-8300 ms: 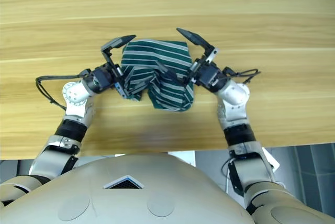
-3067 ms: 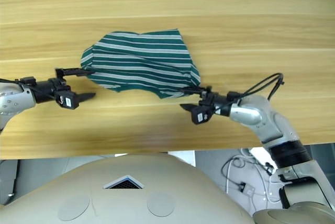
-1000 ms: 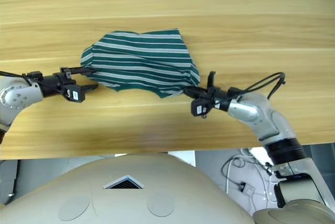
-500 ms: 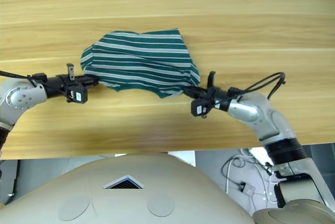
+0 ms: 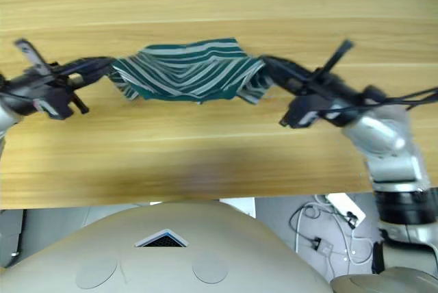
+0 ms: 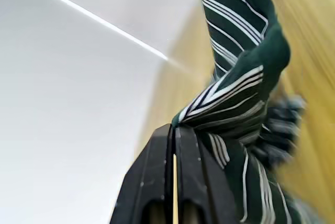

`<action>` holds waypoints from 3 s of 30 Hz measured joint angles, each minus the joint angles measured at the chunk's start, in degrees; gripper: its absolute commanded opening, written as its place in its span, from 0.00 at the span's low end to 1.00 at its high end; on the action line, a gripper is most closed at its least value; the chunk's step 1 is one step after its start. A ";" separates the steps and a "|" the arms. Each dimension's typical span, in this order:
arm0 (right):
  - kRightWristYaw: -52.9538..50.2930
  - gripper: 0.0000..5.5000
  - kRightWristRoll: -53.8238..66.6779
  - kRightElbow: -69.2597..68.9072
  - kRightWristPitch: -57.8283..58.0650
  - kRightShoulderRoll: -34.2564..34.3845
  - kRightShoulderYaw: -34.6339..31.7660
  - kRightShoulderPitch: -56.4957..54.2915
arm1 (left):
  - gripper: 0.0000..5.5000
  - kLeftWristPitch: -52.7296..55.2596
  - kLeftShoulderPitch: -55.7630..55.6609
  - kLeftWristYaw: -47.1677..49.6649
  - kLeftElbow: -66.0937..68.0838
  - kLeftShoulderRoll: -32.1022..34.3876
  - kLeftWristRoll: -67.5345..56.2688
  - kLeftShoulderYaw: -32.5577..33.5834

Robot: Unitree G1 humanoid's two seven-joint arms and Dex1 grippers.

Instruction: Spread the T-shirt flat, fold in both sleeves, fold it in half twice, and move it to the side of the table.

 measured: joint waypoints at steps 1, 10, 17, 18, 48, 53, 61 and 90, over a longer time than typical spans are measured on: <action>1.52 0.00 6.24 -2.87 -1.45 -0.78 -3.96 2.82 | 0.01 -0.76 2.92 -1.54 -2.66 1.07 -5.87 2.85; 37.00 0.00 47.98 -11.41 -3.49 -1.95 -23.81 22.37 | 0.01 -0.05 29.11 -35.64 -19.45 -0.62 -42.16 27.49; 36.27 0.00 6.35 15.74 1.70 -4.22 -6.45 -5.10 | 0.01 5.51 2.17 -31.22 6.15 -0.31 -0.18 13.78; 35.42 0.00 -0.40 20.51 3.08 -4.05 -2.52 -11.84 | 0.01 6.57 -4.15 -31.45 10.16 -0.91 3.81 10.80; -5.63 0.00 -28.42 39.74 1.58 -2.62 29.25 -26.27 | 0.01 -12.12 -23.76 26.72 53.39 -11.89 43.68 -19.44; 3.78 0.00 -21.04 31.46 1.08 -8.42 28.14 -11.92 | 0.01 -11.51 -7.51 13.90 32.47 -5.68 25.76 -21.39; 10.40 0.05 -18.29 22.06 1.60 -10.81 26.00 -1.89 | 0.00 -0.60 7.34 1.60 16.85 6.08 19.21 -19.86; -8.54 0.97 -40.90 33.59 15.27 -0.08 17.17 -14.51 | 0.32 6.77 3.64 1.21 9.97 -4.96 18.78 -1.74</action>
